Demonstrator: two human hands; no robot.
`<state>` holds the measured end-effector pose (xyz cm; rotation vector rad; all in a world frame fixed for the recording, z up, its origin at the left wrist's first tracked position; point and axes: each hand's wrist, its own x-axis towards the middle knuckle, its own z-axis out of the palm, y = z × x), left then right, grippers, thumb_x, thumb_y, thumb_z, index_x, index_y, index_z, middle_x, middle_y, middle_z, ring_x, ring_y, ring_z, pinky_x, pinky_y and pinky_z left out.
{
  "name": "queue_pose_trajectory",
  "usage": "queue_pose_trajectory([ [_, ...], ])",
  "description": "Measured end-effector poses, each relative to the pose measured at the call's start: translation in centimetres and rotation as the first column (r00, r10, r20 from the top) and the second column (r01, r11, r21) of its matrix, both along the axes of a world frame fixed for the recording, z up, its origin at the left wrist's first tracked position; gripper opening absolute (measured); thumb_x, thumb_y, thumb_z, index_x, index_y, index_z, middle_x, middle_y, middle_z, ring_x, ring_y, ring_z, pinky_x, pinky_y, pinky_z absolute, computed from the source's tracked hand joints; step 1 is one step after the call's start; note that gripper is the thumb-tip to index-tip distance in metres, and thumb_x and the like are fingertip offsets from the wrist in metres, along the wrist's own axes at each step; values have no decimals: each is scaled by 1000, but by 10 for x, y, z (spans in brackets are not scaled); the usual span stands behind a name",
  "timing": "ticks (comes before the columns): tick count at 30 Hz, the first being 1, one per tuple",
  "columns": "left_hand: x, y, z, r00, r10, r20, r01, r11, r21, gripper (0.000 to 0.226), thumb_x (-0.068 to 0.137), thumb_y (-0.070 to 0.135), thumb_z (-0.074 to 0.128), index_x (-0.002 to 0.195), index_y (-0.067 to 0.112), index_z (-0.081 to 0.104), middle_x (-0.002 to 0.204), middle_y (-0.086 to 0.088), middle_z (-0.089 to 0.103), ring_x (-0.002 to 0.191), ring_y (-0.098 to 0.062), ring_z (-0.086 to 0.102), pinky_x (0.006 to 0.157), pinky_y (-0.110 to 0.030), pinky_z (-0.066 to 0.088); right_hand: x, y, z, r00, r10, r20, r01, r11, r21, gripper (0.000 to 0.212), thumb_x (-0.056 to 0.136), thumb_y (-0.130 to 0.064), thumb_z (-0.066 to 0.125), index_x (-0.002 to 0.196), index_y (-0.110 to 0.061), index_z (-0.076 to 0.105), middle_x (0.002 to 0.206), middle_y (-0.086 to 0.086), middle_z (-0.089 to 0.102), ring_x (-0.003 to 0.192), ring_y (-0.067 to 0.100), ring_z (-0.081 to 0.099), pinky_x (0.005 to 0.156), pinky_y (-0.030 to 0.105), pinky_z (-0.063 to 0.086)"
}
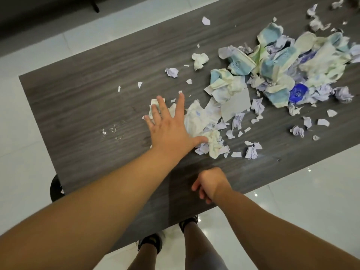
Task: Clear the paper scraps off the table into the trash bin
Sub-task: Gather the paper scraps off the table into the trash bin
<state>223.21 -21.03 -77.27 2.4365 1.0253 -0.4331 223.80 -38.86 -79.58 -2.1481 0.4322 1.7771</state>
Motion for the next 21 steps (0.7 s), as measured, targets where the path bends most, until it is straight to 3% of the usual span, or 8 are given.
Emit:
queue_pose_trajectory([
  [3,-15,-12,-7,997,-13,70,4,991,135,118,67,86,72,164,38,26,171,-16,24,152,-43,30,120,-62,35,0,0,-2,1000,16,-23,-16,1000,-2,45,90,-13,56,50,-12,77,46,14,62,29,25,52,44,25,50],
  [5,-22,-17,-10,989,-21,145,-6,984,180,84,77,73,73,149,34,54,157,-8,43,137,-36,43,110,-55,45,0,-1,-3,999,22,-38,-22,1000,2,46,91,-13,57,49,-12,76,46,13,63,29,25,53,45,25,51],
  [7,-25,-21,-12,979,6,203,-38,988,151,58,84,53,78,135,28,65,143,-5,52,125,-32,48,103,-51,50,1,-1,-3,999,22,-43,-21,1000,20,45,92,-13,55,53,-12,78,48,13,64,31,26,54,48,27,52],
  [10,-25,-17,-11,963,75,258,-94,994,62,41,88,25,78,128,20,70,130,-7,57,115,-34,50,97,-50,52,1,-2,-4,999,20,-46,-19,999,36,48,95,-13,51,57,-11,79,48,13,65,31,27,54,49,28,52],
  [12,-25,-9,-9,946,146,288,-145,989,-25,42,89,14,72,130,18,69,127,-9,56,114,-35,50,99,-49,51,1,-2,-4,999,20,-49,-19,999,35,46,93,-11,52,55,-10,79,48,13,65,31,27,54,50,28,53],
  [15,-25,3,0,941,213,264,-201,977,-72,64,84,1,62,143,26,62,128,-8,53,117,-34,49,103,-42,47,1,-3,-4,999,16,-42,-14,999,37,42,88,-10,52,56,-11,80,48,13,64,31,27,54,47,25,51],
  [17,-26,10,6,947,242,212,-242,970,-27,82,83,-3,59,155,37,50,136,-6,49,117,-32,45,100,-35,43,0,-3,-4,999,11,-35,-9,999,39,40,87,-9,53,57,-11,80,48,14,65,30,27,54,44,23,49],
  [21,-22,22,19,967,221,123,-236,964,126,96,82,-4,62,160,47,39,158,-6,34,125,-37,42,109,-43,44,0,-3,-5,1000,8,-29,-7,999,34,41,88,-10,53,57,-11,80,48,13,65,30,27,54,43,24,50],
])
